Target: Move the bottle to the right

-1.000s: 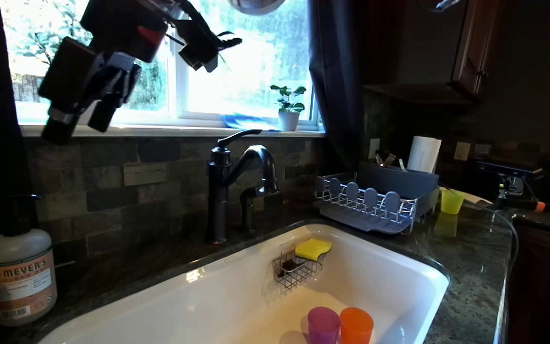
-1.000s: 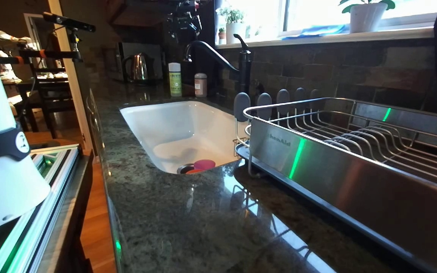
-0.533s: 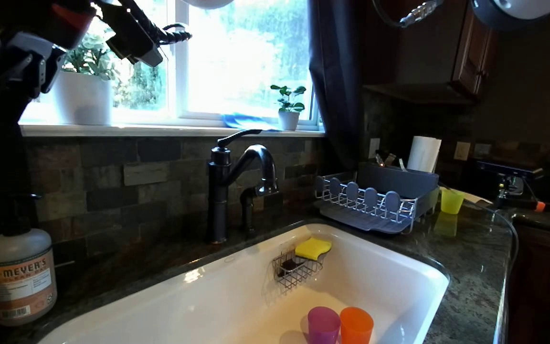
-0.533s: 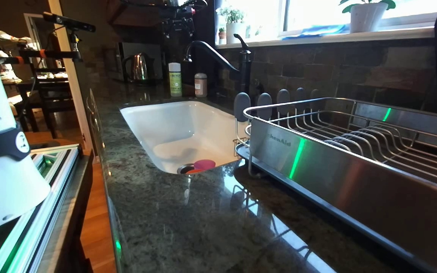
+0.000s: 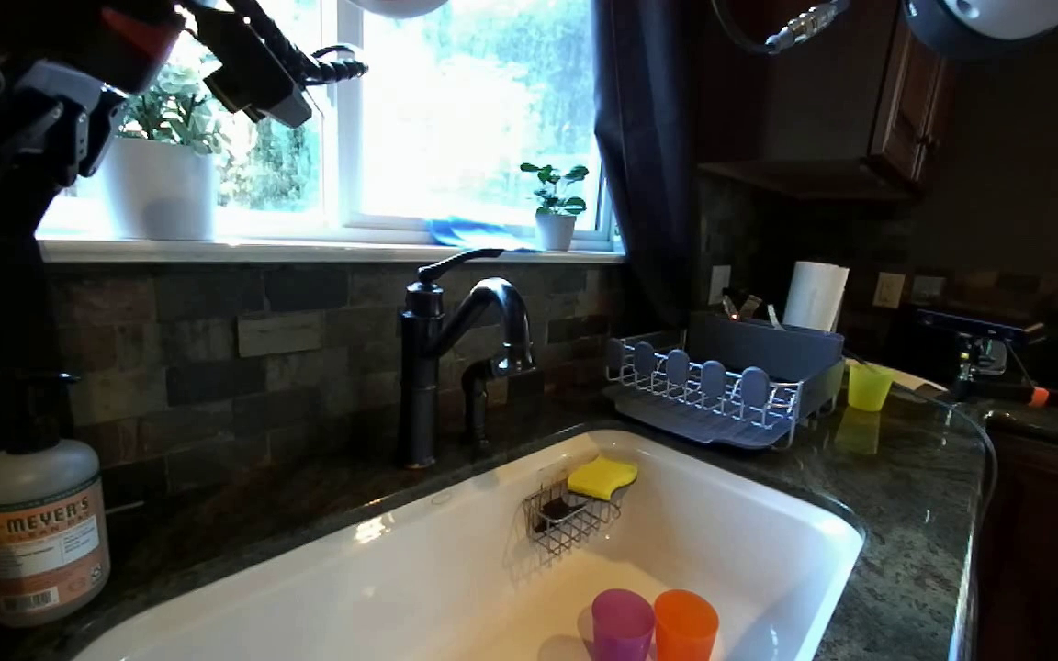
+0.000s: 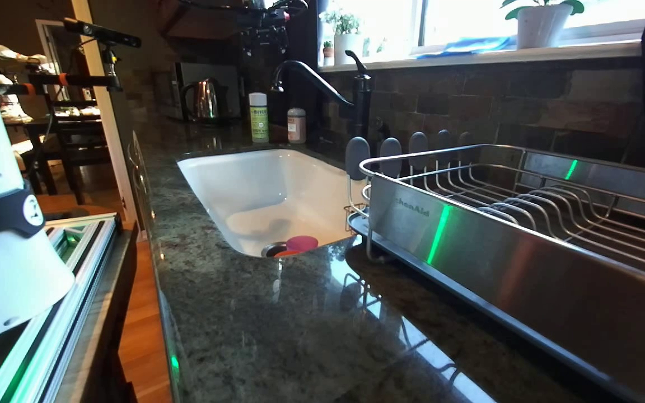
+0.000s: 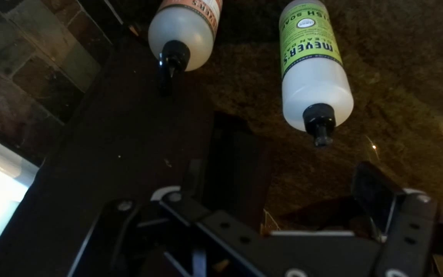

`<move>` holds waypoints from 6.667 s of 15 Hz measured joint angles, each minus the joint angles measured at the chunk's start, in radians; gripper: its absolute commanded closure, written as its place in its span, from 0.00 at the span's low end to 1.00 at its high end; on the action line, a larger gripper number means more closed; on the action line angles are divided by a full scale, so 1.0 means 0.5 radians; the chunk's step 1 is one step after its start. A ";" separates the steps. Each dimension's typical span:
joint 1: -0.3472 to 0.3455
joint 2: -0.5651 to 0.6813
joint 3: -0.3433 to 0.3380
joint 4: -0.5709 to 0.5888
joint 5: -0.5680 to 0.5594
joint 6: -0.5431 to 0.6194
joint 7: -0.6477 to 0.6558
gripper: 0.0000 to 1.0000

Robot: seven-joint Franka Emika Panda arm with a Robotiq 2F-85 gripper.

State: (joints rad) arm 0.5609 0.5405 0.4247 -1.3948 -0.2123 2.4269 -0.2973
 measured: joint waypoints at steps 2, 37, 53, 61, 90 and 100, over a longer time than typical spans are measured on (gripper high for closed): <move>0.013 0.000 -0.016 0.005 0.000 0.001 0.017 0.00; 0.461 0.282 -0.382 0.299 0.003 -0.195 0.664 0.15; 0.523 0.518 -0.358 0.655 0.036 -0.413 0.662 0.92; 0.533 0.497 -0.352 0.707 0.032 -0.461 0.663 0.92; 0.352 -1.400 -0.218 -1.231 0.230 -0.610 1.959 0.92; 0.039 -1.926 -0.174 -1.639 0.457 -0.841 2.076 0.92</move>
State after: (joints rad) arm 0.5803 -0.4227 0.3377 -2.2144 0.0161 2.0063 0.7407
